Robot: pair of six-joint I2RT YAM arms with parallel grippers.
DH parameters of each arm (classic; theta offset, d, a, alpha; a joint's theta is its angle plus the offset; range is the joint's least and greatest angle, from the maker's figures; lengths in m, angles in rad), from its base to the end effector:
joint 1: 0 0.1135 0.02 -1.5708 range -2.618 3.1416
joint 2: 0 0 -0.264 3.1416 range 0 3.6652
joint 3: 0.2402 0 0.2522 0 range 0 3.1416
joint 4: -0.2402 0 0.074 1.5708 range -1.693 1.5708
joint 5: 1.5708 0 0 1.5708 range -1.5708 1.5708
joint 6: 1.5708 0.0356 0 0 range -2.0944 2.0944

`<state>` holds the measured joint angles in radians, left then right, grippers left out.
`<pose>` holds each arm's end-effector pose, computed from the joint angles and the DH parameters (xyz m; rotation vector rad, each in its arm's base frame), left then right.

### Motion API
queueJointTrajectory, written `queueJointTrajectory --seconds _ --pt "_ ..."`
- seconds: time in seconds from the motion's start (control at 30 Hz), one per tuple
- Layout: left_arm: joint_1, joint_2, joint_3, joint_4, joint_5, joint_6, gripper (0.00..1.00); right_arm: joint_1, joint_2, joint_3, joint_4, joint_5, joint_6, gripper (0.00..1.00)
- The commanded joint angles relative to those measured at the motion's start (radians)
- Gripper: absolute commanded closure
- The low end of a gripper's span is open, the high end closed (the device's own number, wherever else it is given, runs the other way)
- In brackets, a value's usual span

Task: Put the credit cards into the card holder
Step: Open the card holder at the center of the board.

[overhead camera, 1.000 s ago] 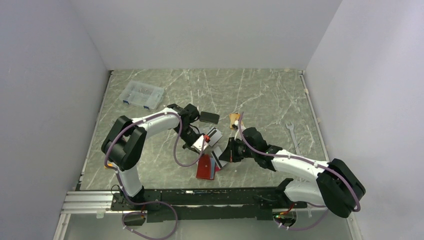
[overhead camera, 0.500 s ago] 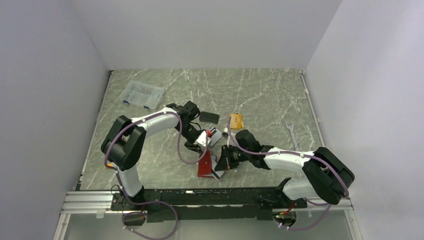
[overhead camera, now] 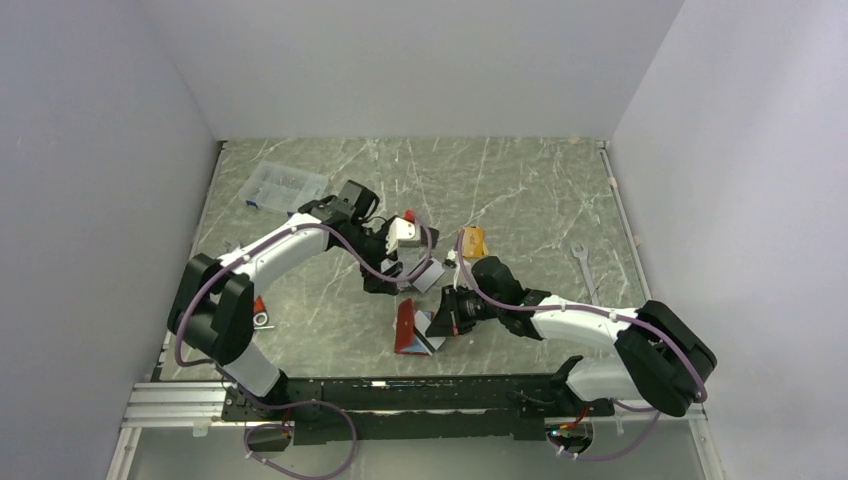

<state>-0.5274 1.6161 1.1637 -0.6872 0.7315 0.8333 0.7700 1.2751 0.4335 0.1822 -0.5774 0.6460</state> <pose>0.2650 -0.1819 0.2328 1.7238 1.7990 -0.8570 0.1538 0.1762 0.1597 -0.5113 2.4402 1.3430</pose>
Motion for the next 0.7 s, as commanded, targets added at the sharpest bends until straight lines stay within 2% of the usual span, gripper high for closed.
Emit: queueJointTrajectory --seconds 0.0,0.1,0.2,0.53,0.6,0.67 --pt "0.017 -0.062 -0.011 -0.002 -0.060 -0.382 0.01 0.023 -0.002 0.055 0.041 0.008 -0.012 1.00" --pt "0.027 -0.049 -0.009 -0.050 -0.023 -0.530 0.01 0.035 0.017 0.066 0.054 0.008 -0.014 1.00" --pt "0.028 -0.062 -0.057 -0.011 0.030 -0.630 0.01 0.048 0.040 0.083 0.064 0.009 -0.020 1.00" --pt "0.053 -0.058 -0.178 0.082 0.090 -0.707 0.02 0.069 0.153 0.151 0.052 0.006 -0.053 1.00" --pt "0.062 -0.057 -0.191 0.090 0.087 -0.704 0.07 0.069 0.178 0.161 0.059 0.002 -0.053 1.00" --pt "0.075 -0.055 -0.208 0.096 0.086 -0.696 0.18 0.070 0.201 0.174 0.064 0.003 -0.053 1.00"
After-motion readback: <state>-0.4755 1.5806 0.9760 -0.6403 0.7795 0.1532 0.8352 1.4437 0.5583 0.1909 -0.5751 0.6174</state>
